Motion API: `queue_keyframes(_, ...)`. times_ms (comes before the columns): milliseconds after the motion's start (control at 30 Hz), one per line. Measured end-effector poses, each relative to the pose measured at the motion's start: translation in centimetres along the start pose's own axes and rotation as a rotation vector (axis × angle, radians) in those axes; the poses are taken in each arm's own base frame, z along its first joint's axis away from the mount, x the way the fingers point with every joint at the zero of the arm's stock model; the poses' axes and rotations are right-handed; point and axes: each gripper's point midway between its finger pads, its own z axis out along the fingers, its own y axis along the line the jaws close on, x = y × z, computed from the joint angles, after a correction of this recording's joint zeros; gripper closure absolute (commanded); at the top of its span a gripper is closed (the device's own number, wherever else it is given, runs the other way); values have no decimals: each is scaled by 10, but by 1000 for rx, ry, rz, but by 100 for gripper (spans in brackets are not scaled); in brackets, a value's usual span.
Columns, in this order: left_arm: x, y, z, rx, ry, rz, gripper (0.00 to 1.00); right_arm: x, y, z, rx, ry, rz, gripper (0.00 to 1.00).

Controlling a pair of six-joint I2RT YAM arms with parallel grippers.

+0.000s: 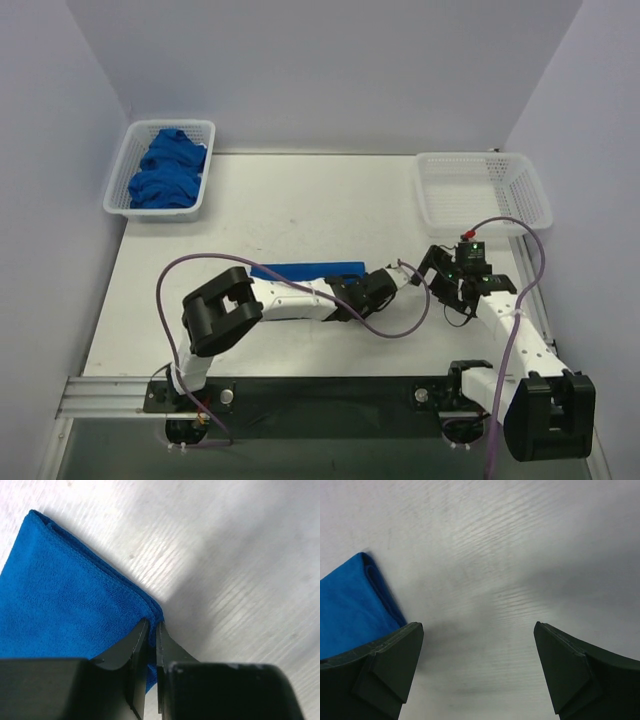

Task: Fold and stack the towels
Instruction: Neatly place the folded towel into the bin

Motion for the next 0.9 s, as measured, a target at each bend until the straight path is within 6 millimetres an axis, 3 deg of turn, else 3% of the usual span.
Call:
queue_keyframes(200, 12, 24, -7, 35, -10, -108, 100, 16, 43, 17, -221, 84, 98, 0)
queue_keyframes(367, 18, 37, -12, 69, -22, -188, 100, 43, 83, 37, -345, 206, 134, 0)
queue_keyframes(600, 18, 38, -19, 111, -47, -227, 100, 43, 151, 52, -543, 265, 161, 0)
queue_keyframes(733, 17, 39, -22, 122, -59, -237, 100, 39, 171, 59, -603, 281, 190, 0)
queue_keyframes(900, 12, 44, -25, 120, -78, -263, 100, 41, 180, 60, -625, 293, 205, 1)
